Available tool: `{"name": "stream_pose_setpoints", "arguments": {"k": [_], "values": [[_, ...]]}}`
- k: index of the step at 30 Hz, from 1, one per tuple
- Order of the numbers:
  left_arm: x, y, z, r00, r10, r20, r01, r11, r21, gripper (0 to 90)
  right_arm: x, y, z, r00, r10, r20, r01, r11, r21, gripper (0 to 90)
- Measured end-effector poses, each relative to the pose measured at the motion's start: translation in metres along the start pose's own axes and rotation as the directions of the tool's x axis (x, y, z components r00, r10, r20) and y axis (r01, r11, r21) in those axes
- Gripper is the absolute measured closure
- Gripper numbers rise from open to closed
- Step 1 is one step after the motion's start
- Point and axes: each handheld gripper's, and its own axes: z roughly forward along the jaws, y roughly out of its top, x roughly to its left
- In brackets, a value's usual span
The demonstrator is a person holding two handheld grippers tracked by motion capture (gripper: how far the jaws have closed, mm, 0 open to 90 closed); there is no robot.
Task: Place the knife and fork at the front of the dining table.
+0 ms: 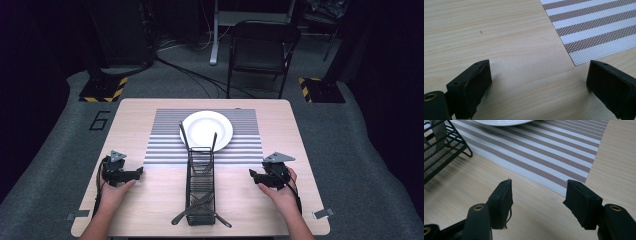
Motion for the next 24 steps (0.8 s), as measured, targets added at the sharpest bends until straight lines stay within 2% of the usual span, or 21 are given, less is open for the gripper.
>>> {"name": "stream_pose_setpoints", "arguments": {"k": [6, 13, 20, 24], "values": [[0.000, 0.000, 0.000, 1.0000, -0.001, 0.000, 0.001, 1.0000, 0.000, 5.7, 0.006, 0.008, -0.008, 0.9992, 0.010, -0.039, -0.010, 1.000, 0.005, 38.5], [0.000, 0.000, 0.000, 1.0000, -0.001, 0.000, 0.001, 1.0000, 0.000, 5.7, 0.018, 0.022, -0.022, 0.9973, 0.009, -0.073, -0.011, 1.000, -0.018, 40.9], [0.000, 0.000, 0.000, 1.0000, 0.000, 0.000, 0.000, 1.0000, 0.000, 5.7, 0.028, 0.031, -0.025, 0.9936, 0.002, -0.113, -0.005, 1.000, -0.025, 42.7], [0.000, 0.000, 0.000, 1.0000, -0.001, -0.001, 0.001, 1.0000, 0.000, 5.8, 0.036, 0.039, -0.028, 0.9911, -0.006, -0.133, 0.000, 0.999, -0.048, 45.9]]}}
